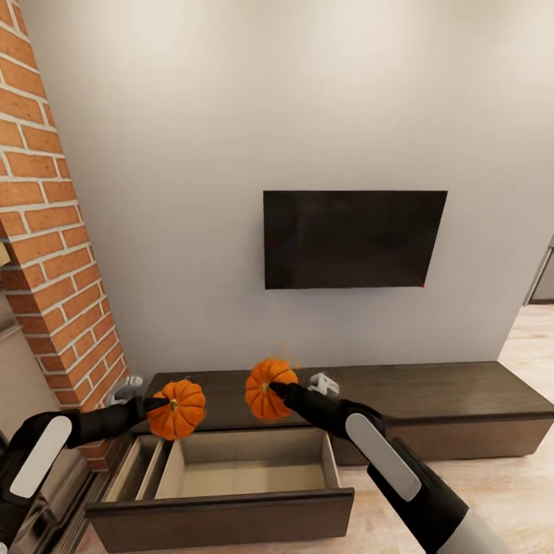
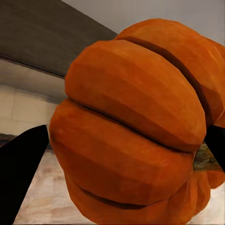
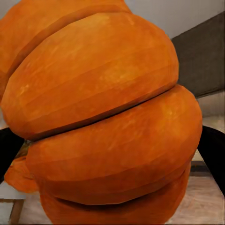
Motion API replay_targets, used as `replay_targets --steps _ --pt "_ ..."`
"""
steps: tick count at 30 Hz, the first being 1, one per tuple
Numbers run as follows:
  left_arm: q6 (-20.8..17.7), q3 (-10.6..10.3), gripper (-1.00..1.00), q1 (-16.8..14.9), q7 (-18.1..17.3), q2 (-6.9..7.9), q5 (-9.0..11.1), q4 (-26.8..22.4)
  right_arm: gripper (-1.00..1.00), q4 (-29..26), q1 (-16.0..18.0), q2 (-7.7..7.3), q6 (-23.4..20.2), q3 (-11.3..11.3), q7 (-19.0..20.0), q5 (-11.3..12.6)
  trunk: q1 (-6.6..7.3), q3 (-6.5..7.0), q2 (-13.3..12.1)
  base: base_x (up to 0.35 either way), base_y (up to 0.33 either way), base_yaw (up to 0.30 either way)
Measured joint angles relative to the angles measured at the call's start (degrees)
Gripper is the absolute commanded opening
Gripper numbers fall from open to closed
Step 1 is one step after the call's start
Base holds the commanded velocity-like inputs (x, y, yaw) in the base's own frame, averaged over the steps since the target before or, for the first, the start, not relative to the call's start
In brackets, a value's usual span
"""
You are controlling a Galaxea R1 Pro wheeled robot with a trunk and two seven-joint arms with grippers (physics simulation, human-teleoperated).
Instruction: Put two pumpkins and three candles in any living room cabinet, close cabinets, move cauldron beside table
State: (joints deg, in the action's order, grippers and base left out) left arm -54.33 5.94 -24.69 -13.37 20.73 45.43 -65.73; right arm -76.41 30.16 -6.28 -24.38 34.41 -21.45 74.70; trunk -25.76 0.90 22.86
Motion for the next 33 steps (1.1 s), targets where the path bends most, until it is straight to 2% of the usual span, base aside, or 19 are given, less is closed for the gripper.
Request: replay_targets --steps 2,3,5,7,9,13,17,23,27,30,31,33 --pt "0.0 -0.1 -1.00 -0.1 6.4 -0.14 0.0 -0.6 -1.00 -0.2 0.2 2.61 -1.2 0.1 -5.3 -1.7 0.00 0.00 0.0 0.000 0.000 0.000" --pt "0.0 -0.1 -1.00 -0.1 9.3 -0.40 0.0 -1.0 -1.00 -0.2 0.2 3.85 -1.5 0.1 -7.2 -3.5 0.00 0.01 0.0 0.000 0.000 0.000" --pt "-0.1 -0.1 -1.00 -0.1 13.6 -1.80 0.3 -2.2 -1.00 0.0 0.3 6.10 -1.7 0.1 -9.5 -7.6 0.00 0.01 0.0 0.000 0.000 0.000" --pt "-0.1 -0.2 -1.00 -0.1 16.0 -3.40 0.4 -3.1 -1.00 0.4 0.3 7.99 -1.9 0.1 -10.4 -11.0 0.00 0.01 0.0 0.000 0.000 0.000" --pt "-0.1 -0.3 -1.00 -0.1 16.8 -4.73 0.0 -3.5 -1.00 0.6 0.3 9.09 -2.0 0.1 -11.0 -13.1 0.00 0.01 0.0 0.000 0.000 0.000" --pt "0.0 -1.7 -1.00 -0.1 17.3 -6.11 -0.1 -4.8 -1.00 0.8 0.3 9.75 -2.3 0.1 -13.5 -14.5 0.00 0.01 0.0 0.000 0.000 0.000" --pt "0.3 -3.2 -1.00 -0.1 17.5 -6.35 -0.4 -6.0 -1.00 0.8 0.3 9.93 -2.4 0.1 -17.0 -14.6 0.00 0.01 0.0 0.000 0.000 0.000" --pt "0.5 -4.1 -1.00 -0.1 17.8 -6.58 -0.3 -6.1 -1.00 0.8 0.3 9.90 -3.2 0.1 -19.5 -14.5 -1.31 -1.06 2.4 0.000 0.000 0.000" --pt "0.9 -6.8 -1.00 0.0 17.9 -6.86 -0.4 -5.9 -1.00 0.8 0.3 9.89 -4.6 0.1 -20.0 -14.4 -2.18 -1.73 3.9 0.000 0.000 0.000" --pt "2.6 -9.2 -1.00 0.0 18.2 -7.34 -0.7 -5.5 -1.00 0.9 0.3 9.88 -6.7 0.1 -20.3 -14.4 -2.84 -2.22 5.1 0.000 0.000 0.000" --pt "3.3 -10.0 -1.00 0.0 19.0 -7.80 -0.7 -5.4 -1.00 0.9 0.3 9.88 -7.1 0.1 -20.4 -14.5 -3.06 -2.40 5.5 0.000 0.000 0.000" --pt "4.3 -10.9 -1.00 0.0 22.6 -9.06 -1.9 -5.3 -1.00 1.6 0.2 9.88 -7.6 0.0 -20.4 -14.6 -3.50 -2.76 6.3 0.000 0.000 0.000"
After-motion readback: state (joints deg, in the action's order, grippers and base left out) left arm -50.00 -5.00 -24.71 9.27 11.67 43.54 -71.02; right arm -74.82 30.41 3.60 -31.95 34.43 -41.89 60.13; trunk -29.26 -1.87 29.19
